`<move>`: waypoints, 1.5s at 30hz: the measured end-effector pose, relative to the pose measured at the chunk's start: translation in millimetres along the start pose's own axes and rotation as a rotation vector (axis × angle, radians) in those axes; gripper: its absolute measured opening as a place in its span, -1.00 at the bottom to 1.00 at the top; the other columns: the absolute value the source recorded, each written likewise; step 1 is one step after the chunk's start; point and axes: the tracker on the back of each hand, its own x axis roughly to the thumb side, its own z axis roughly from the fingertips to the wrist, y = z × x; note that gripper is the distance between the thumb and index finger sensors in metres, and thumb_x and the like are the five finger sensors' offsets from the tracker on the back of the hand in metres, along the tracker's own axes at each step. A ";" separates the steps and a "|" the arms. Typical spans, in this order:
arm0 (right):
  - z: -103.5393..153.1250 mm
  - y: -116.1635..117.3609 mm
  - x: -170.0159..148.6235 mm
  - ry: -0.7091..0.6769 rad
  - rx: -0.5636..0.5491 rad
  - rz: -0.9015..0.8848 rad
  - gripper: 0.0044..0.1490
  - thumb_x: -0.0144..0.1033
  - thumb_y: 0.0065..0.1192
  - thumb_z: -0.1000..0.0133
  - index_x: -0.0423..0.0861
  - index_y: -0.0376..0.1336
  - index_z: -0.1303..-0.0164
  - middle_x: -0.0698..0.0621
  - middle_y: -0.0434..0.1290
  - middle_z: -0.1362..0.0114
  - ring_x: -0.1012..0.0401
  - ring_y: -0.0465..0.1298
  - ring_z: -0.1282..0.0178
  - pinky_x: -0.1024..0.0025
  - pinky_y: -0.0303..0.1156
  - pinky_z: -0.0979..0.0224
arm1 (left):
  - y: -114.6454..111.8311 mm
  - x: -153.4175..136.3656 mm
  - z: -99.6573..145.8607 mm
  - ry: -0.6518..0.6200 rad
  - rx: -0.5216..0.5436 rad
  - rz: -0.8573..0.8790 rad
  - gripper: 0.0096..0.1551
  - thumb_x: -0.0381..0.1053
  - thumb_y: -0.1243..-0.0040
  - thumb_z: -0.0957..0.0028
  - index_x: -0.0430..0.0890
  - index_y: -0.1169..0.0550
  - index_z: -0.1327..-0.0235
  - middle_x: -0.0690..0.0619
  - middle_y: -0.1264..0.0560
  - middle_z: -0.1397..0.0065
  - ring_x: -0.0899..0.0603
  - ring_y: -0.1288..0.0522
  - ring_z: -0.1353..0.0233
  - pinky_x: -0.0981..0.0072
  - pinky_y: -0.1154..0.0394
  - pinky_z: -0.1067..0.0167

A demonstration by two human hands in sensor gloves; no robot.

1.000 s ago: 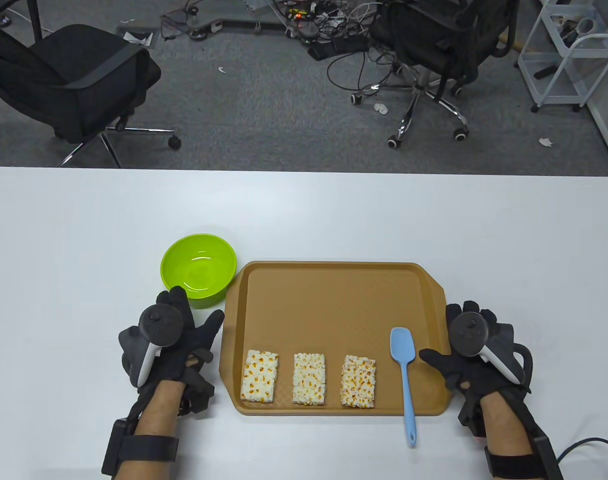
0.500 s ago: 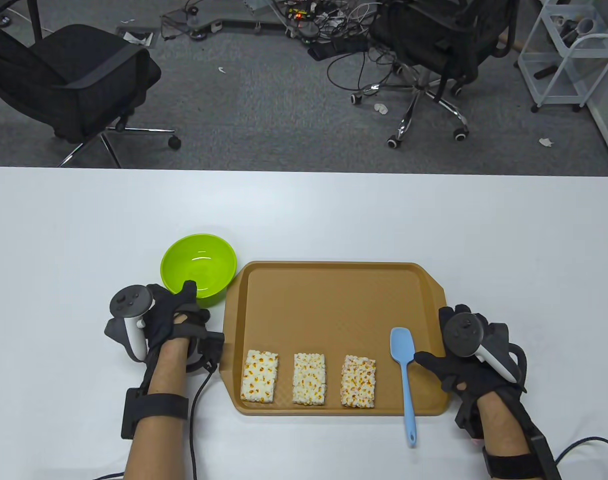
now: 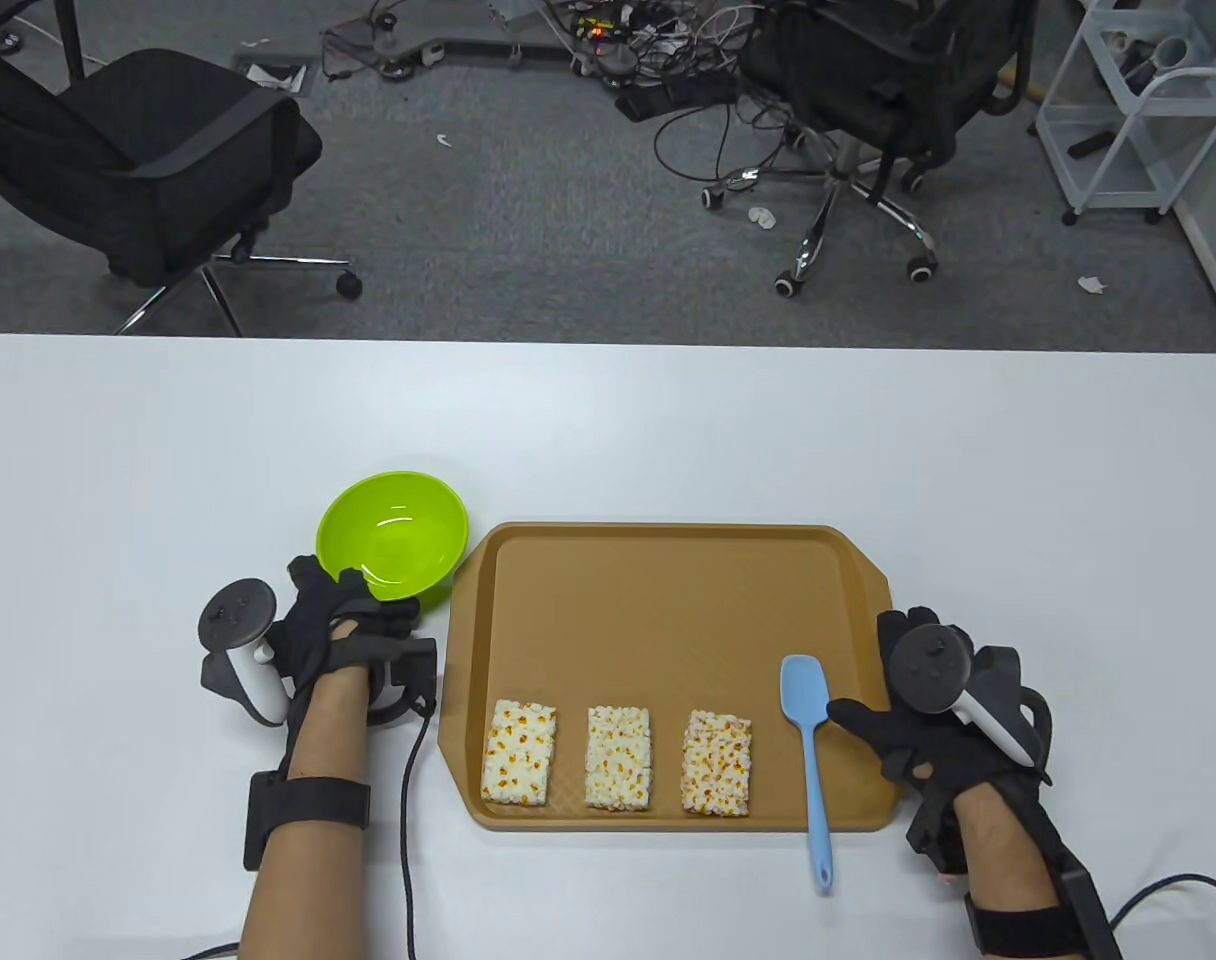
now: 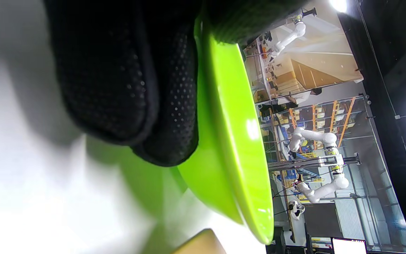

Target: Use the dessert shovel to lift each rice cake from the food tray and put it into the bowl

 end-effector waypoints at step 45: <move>11.6 35.7 65.3 -0.269 0.351 -1.303 0.01 0.02 0.07 0.05 0.01 -0.29 -0.46 -0.38 0.12 -0.49 -0.14 0.73 -0.09 0.13 0.69 -0.05 | -139.3 40.3 156.9 -0.280 -0.767 -0.172 -0.23 -0.13 -0.18 -0.06 -0.19 -0.10 -0.45 -0.29 -0.30 -0.53 -0.24 -0.84 0.24 0.15 -0.80 0.37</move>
